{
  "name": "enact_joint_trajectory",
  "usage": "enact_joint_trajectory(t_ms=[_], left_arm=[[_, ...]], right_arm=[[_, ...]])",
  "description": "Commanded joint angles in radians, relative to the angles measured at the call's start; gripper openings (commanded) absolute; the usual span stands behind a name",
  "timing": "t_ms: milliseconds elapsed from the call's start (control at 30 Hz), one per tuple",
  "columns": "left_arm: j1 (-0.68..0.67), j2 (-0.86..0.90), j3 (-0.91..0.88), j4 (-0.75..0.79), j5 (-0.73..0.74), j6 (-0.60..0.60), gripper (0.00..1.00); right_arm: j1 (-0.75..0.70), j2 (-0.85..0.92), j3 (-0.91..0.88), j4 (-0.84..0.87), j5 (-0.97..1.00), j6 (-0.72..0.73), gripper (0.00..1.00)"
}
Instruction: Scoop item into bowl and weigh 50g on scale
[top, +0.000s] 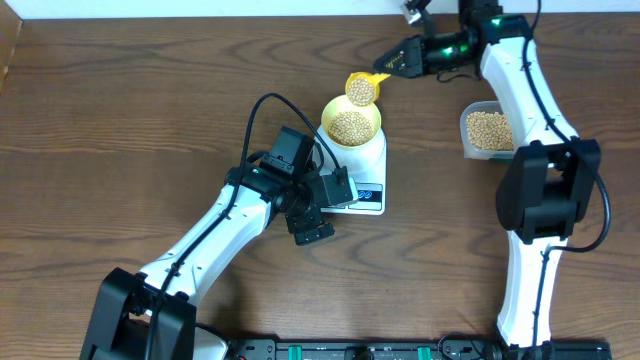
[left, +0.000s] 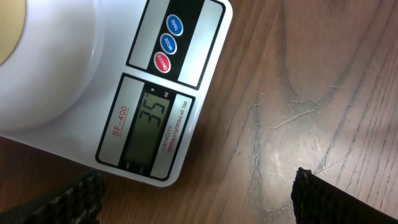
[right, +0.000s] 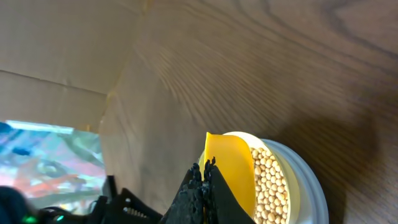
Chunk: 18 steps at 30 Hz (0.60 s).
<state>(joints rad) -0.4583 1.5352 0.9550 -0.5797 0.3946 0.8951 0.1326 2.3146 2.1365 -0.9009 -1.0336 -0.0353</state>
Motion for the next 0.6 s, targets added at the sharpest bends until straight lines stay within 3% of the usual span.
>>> enact_joint_trajectory(t_ms=[0, 567], left_arm=[[0.001, -0.003, -0.002, -0.003, 0.013, 0.013, 0.98], [0.001, -0.003, -0.002, 0.0, 0.013, 0.014, 0.98]], right_arm=[[0.016, -0.02, 0.011, 0.01, 0.041, 0.005, 0.01], [0.023, -0.02, 0.011, 0.03, 0.041, 0.005, 0.01]])
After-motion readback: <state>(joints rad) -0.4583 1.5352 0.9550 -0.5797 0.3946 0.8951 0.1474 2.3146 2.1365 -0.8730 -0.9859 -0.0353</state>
